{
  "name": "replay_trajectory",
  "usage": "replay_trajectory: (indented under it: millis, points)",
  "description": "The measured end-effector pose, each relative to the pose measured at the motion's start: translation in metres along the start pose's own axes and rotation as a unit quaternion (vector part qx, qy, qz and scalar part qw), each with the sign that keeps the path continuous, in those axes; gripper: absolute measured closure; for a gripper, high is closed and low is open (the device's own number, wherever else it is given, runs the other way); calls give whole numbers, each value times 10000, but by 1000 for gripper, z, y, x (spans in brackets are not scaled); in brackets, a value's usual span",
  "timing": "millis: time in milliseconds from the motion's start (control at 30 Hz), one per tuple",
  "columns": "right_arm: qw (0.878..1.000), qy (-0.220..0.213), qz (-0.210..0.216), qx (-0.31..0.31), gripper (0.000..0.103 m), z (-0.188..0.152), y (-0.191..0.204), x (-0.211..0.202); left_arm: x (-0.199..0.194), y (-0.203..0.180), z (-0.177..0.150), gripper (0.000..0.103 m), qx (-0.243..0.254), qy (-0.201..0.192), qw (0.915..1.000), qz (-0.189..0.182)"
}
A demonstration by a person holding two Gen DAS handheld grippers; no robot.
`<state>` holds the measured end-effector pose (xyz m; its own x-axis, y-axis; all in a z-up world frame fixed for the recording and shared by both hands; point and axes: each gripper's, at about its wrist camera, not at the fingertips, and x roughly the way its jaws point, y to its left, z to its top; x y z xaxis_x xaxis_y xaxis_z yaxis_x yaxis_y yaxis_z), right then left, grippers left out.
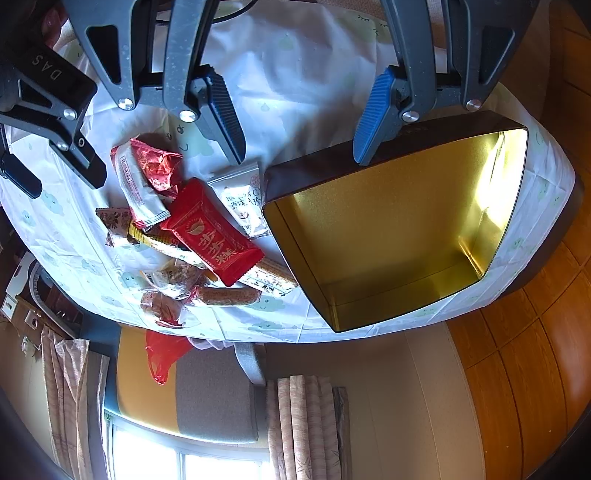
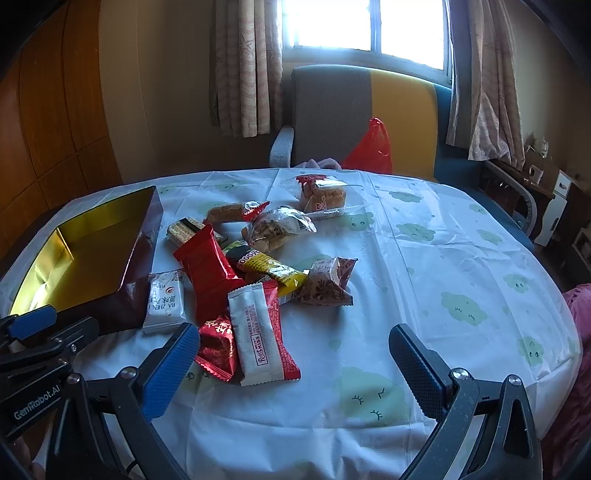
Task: Organize snacks
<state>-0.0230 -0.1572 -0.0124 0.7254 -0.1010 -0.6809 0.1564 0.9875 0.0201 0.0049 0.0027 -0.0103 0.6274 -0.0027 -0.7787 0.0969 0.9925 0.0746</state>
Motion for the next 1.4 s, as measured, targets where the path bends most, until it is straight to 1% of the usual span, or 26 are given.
replay_trajectory:
  millis: [333, 700, 867, 967, 1000, 1100, 1133, 1200, 1233, 1300, 1400]
  points:
    - [9999, 71, 37, -64, 0, 0, 3, 2, 0, 0, 0, 41, 13, 14, 10000, -6]
    - [10000, 28, 31, -37, 0, 1, 1, 1, 2, -1, -2, 41, 60, 47, 10000, -10]
    - [10000, 9, 33, -28, 0, 2, -4, 3, 4, 0, -2, 41, 59, 111, 9999, -89]
    - [10000, -8, 52, -62, 0, 4, -9, 6, 7, 3, -2, 41, -13, 194, 9993, -314]
    - [9999, -6, 43, -100, 0, 6, -10, 7, 7, 4, -2, 41, -43, 218, 9987, -456]
    - [9999, -37, 0, -138, 0, 9, -20, 10, 6, 7, -4, 41, -148, 197, 9946, -1005]
    - [9999, -49, -18, -135, 0, 10, -24, 11, 5, 9, -5, 41, -230, 136, 9913, -1288]
    - [9999, -31, -45, -117, 0, 13, -34, 15, 3, 11, -7, 41, -322, 62, 9861, -1630]
    - [9999, 43, -50, -124, 0, 14, -40, 20, 3, 11, -7, 41, -344, 36, 9826, -1825]
    - [9997, 199, -69, -76, 0, 14, -51, 28, 3, 8, -7, 41, -318, 38, 9796, -1983]
    - [9996, 280, -3, 92, 0, 10, -67, 33, 6, 1, -7, 41, -227, 159, 9753, -2193]
